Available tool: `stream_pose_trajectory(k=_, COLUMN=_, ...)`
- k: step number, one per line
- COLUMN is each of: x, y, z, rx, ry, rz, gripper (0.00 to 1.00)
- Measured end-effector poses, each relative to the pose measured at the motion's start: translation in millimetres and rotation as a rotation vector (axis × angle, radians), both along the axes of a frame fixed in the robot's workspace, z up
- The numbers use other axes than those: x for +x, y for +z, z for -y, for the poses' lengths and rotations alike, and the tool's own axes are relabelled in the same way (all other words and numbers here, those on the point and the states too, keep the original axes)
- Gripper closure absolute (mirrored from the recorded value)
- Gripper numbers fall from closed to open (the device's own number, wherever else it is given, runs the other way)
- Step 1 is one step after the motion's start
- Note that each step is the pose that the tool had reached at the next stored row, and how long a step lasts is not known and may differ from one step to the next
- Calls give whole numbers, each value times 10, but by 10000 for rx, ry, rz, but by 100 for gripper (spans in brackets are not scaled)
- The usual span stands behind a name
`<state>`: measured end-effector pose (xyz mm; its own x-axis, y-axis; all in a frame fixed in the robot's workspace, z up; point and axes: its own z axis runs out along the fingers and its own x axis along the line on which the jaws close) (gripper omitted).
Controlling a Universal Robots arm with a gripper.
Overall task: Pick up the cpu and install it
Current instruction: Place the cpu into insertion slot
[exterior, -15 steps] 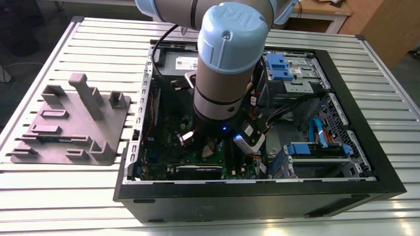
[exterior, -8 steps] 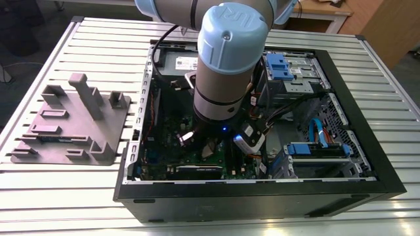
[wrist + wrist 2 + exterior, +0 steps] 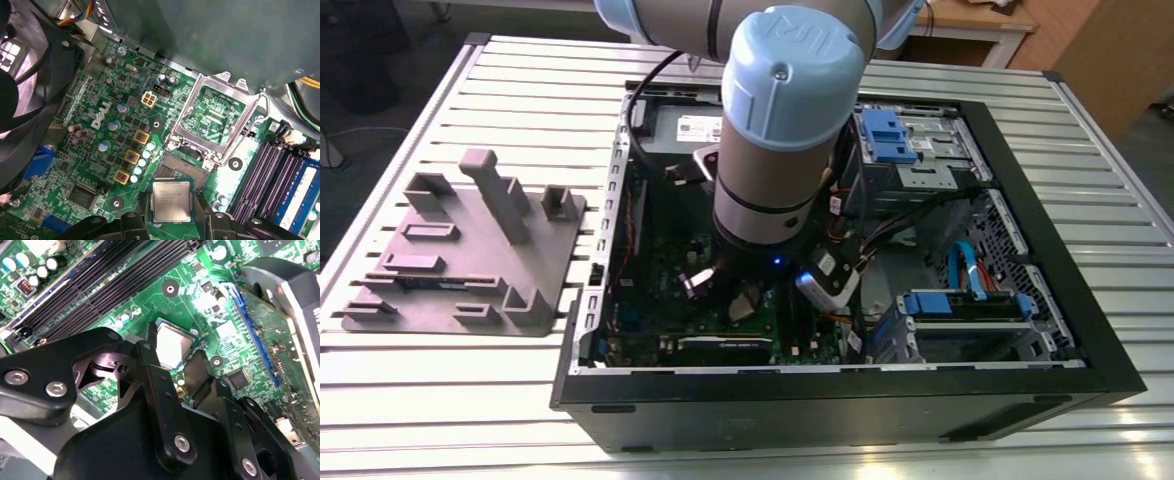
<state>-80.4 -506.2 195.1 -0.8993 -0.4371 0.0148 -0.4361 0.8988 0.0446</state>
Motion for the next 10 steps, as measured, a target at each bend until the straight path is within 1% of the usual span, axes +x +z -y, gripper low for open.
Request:
stream_pose_trajectory(k=4, x=-1, y=-22, z=-3, rx=-17, ry=50, rz=-2, gripper=51)
stream_pose_trajectory(k=10, x=-1, y=-33, z=-4, rx=-17, ry=31, rz=-1, gripper=51)
